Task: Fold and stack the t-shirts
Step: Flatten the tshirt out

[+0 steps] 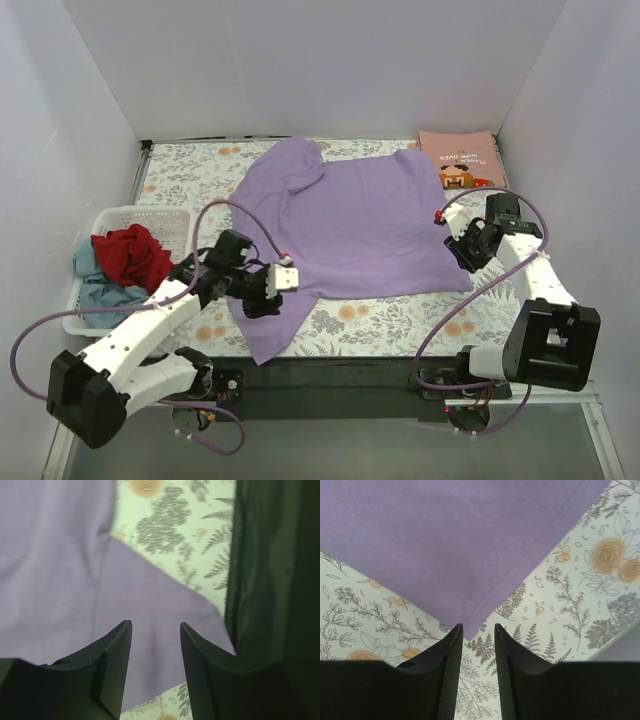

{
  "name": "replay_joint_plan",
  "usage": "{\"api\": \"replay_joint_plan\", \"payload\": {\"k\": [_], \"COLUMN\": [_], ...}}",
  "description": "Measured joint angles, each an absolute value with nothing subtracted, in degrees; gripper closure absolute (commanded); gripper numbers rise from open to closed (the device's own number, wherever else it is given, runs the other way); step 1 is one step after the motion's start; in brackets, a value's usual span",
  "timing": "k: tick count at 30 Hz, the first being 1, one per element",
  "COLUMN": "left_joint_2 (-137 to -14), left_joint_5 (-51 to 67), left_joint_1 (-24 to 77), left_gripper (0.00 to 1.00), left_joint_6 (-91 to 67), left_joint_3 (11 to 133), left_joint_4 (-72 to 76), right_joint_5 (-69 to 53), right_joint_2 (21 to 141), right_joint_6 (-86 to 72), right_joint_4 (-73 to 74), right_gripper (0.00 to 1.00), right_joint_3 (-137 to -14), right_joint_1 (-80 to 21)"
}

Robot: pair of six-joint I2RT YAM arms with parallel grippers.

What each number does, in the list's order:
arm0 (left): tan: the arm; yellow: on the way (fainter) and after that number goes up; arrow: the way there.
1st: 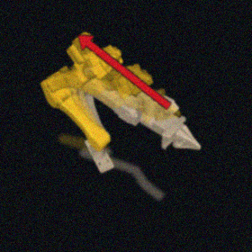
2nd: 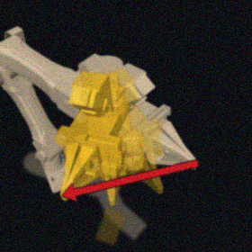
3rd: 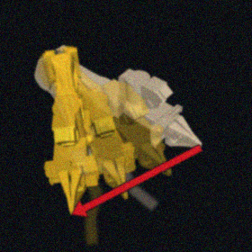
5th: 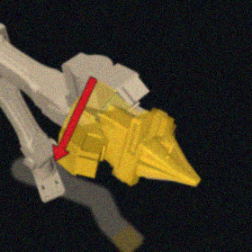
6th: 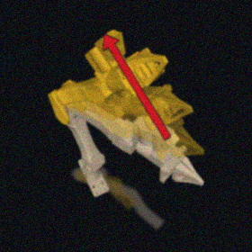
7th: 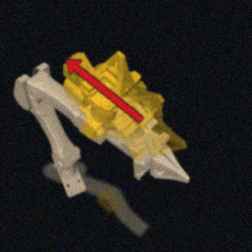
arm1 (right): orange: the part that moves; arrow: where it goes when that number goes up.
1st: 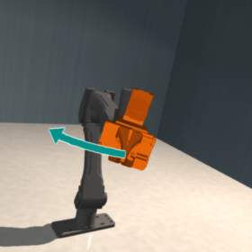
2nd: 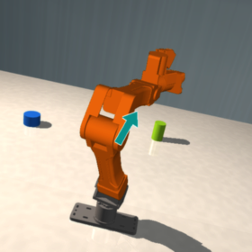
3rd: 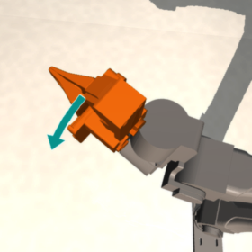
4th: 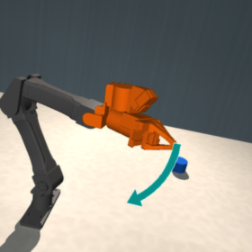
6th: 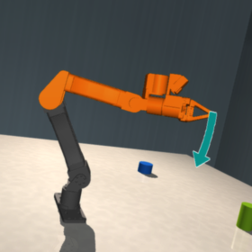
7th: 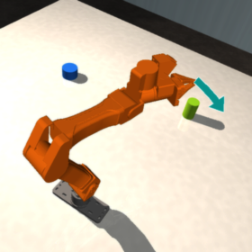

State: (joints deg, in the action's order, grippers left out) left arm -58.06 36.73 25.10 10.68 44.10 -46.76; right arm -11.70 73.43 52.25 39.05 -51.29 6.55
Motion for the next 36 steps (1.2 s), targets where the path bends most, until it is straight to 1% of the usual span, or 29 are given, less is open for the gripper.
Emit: {"api": "replay_joint_plan", "payload": {"k": [1,2,4,6,9,13,17,20,23,25,27,31,36], "left_joint_2": [-58.5,-59.81,-62.98,-66.85,-71.83,-75.59,-70.98,-68.58,-69.6,-72.42,-76.25,-80.93,-81.03], "left_joint_5": [35.64,34.0,30.57,28.16,22.85,18.33,20.21,21.28,22.37,21.63,20.29,17.85,15.33], "left_joint_1": [29.43,34.7,41.47,45.98,48.18,48.45,46.89,42.44,32.71,25.47,20.49,18.15,18.2], "left_gripper": [0.55,0.55,0.53,0.52,0.57,0.59,0.59,0.6,0.61,0.61,0.62,0.62,0.64], "left_joint_6": [8.95,6.83,3.07,-0.03,-3.7,-5.56,-6.63,-6.81,-6.04,-5.61,-5.15,-4.43,-3.84], "left_joint_3": [43.57,43.22,42.68,42.15,40.84,40.73,41.69,44.51,46.81,47.55,47.77,47.13,43.9], "left_joint_4": [-45.87,-44.73,-41.95,-39.64,-36.34,-34.94,-36.58,-37.47,-37.3,-36.84,-36.84,-37.06,-37.08], "right_joint_5": [-11.75,-11.81,-11.81,-11.73,-11.03,-9.61,-7.75,-6.59,-6.96,-7.75,-8.29,-8.21,-5.78], "right_joint_2": [74.63,75.64,77.45,78.63,80.75,84.79,87.46,88.4,88.36,88.33,88.33,89.62,93.54], "right_joint_6": [51.68,51.16,50.48,49.8,49.3,48.51,47.77,47.97,47.9,47.68,47.16,46.61,46.59], "right_joint_4": [39.27,39.44,40.21,40.75,40.75,40.49,40.4,40.8,42.44,43.31,43.18,41.8,38.57], "right_gripper": [0.63,0.63,0.63,0.63,0.64,0.69,0.77,0.78,0.77,0.77,0.78,0.8,0.81], "right_joint_3": [-51.62,-51.72,-51.75,-51.75,-51.77,-51.77,-51.77,-51.77,-52.95,-55.31,-58.0,-60.47,-57.45], "right_joint_1": [6.24,6.02,5.67,5.48,5.34,5.1,4.62,3.99,3.77,3.77,3.77,3.7,3.66]}}
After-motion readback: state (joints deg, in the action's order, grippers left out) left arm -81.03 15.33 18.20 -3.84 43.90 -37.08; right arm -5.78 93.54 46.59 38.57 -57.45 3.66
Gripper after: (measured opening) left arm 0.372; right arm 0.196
